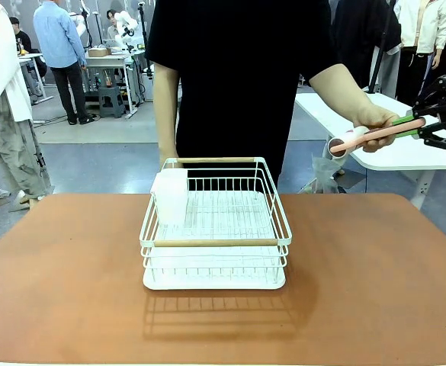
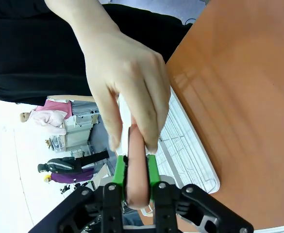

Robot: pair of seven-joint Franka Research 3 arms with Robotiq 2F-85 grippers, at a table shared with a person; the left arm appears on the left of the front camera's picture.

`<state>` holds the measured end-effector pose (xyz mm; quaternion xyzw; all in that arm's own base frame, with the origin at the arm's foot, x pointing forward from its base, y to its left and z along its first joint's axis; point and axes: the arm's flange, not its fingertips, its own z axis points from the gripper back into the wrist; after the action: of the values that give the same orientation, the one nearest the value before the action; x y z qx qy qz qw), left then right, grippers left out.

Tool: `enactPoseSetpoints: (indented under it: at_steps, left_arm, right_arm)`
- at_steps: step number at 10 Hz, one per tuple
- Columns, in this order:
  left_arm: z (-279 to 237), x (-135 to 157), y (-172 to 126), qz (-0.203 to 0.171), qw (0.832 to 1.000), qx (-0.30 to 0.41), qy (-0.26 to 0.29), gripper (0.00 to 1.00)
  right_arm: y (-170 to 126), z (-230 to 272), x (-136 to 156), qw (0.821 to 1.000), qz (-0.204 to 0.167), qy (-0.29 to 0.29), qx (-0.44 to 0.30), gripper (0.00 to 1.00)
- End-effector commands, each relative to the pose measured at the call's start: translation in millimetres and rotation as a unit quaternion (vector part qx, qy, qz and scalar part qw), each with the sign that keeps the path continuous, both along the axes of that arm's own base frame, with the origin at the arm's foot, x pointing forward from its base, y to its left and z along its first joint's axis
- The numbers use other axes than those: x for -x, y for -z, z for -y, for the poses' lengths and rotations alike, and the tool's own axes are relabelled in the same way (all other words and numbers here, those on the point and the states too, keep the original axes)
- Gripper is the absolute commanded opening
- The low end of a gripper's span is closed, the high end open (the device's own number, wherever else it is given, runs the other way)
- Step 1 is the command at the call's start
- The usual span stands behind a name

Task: Clean the table.
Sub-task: Pick up the Lint Roller when the human hands it over.

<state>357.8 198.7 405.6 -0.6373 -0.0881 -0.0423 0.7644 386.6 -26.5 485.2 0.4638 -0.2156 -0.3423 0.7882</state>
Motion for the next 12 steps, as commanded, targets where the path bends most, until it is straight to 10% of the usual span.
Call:
enactPoseSetpoints:
  at_steps: [1, 12]
  left_arm:
    - [-1.7, 2.0, -0.1, 0.001, 1.000, 0.001, 0.000, 1.00]
    - [-1.7, 2.0, -0.1, 0.001, 1.000, 0.001, 0.000, 1.00]
  right_arm:
    - [3.6, 1.3, 0.5, 1.000, 0.012, 0.003, -0.003, 0.00]
    - [0.3, 0.7, -0.1, 1.000, 0.000, 0.001, 0.000, 0.09]
